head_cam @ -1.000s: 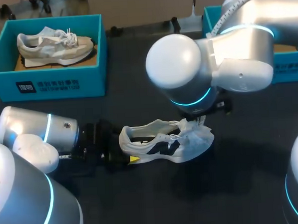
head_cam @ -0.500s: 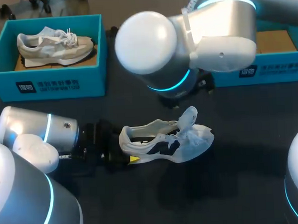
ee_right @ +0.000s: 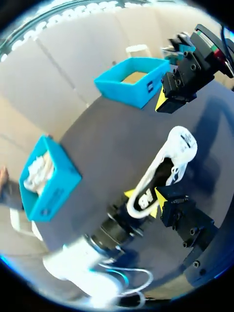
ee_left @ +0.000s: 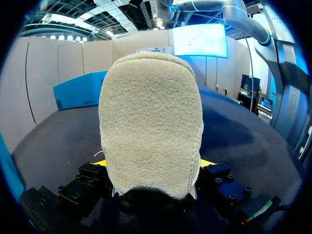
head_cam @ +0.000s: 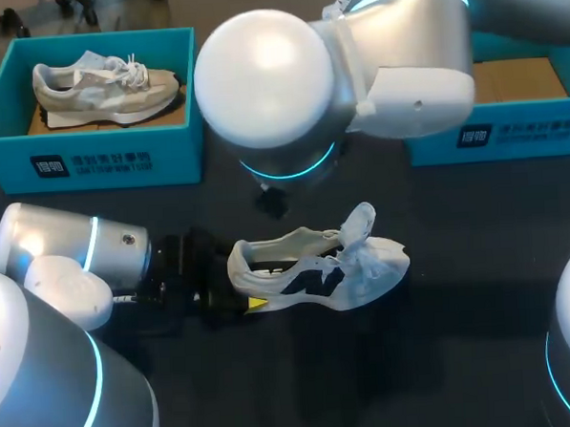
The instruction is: Take the shoe out of the shoebox, open the shoe tongue, remove and reinsert the insole, then place the shoe into the shoebox
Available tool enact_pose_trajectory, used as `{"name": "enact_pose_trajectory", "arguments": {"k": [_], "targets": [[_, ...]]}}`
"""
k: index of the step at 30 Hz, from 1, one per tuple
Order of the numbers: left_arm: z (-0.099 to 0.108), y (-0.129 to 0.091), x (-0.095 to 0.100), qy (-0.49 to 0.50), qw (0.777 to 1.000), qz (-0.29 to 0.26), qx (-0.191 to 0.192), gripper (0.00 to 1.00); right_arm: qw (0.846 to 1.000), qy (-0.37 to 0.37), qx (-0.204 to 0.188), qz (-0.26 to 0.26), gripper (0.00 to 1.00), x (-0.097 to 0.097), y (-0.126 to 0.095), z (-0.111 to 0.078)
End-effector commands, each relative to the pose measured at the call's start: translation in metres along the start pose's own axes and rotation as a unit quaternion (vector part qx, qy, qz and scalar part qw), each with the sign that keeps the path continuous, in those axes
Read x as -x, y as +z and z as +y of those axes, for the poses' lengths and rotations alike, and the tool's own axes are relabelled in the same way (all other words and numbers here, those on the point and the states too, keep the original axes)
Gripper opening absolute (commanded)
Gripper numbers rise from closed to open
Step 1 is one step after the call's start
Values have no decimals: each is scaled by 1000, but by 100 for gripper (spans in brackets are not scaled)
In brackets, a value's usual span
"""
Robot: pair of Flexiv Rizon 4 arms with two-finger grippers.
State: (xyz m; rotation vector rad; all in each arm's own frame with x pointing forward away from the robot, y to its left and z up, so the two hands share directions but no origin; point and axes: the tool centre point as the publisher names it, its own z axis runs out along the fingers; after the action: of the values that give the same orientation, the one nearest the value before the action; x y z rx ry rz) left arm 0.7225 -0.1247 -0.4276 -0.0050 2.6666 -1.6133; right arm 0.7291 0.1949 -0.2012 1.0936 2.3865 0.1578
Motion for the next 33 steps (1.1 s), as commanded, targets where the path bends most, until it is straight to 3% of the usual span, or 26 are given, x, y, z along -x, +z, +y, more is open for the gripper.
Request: {"name": "enact_pose_trajectory", "arguments": {"k": [1, 5, 6, 8, 12, 33], "targets": [[4, 4, 0, 0, 1000, -1, 2, 0, 981, -187, -10, 58, 100, -15, 9, 11], [4, 4, 0, 0, 1000, -1, 2, 0, 961, -265, -28, 68, 98, -25, 14, 15], [4, 4, 0, 0, 1000, -1, 2, 0, 958, -277, -31, 68, 46, -28, 16, 15], [4, 4, 0, 0, 1000, -1, 2, 0, 948, -305, -49, 73, 0, -34, 20, 15], [4, 4, 0, 0, 1000, -1, 2, 0, 937, -328, -105, 55, 0, -45, 36, 0], [4, 4, 0, 0, 1000, -1, 2, 0, 937, -328, -105, 55, 0, -45, 36, 0]]}}
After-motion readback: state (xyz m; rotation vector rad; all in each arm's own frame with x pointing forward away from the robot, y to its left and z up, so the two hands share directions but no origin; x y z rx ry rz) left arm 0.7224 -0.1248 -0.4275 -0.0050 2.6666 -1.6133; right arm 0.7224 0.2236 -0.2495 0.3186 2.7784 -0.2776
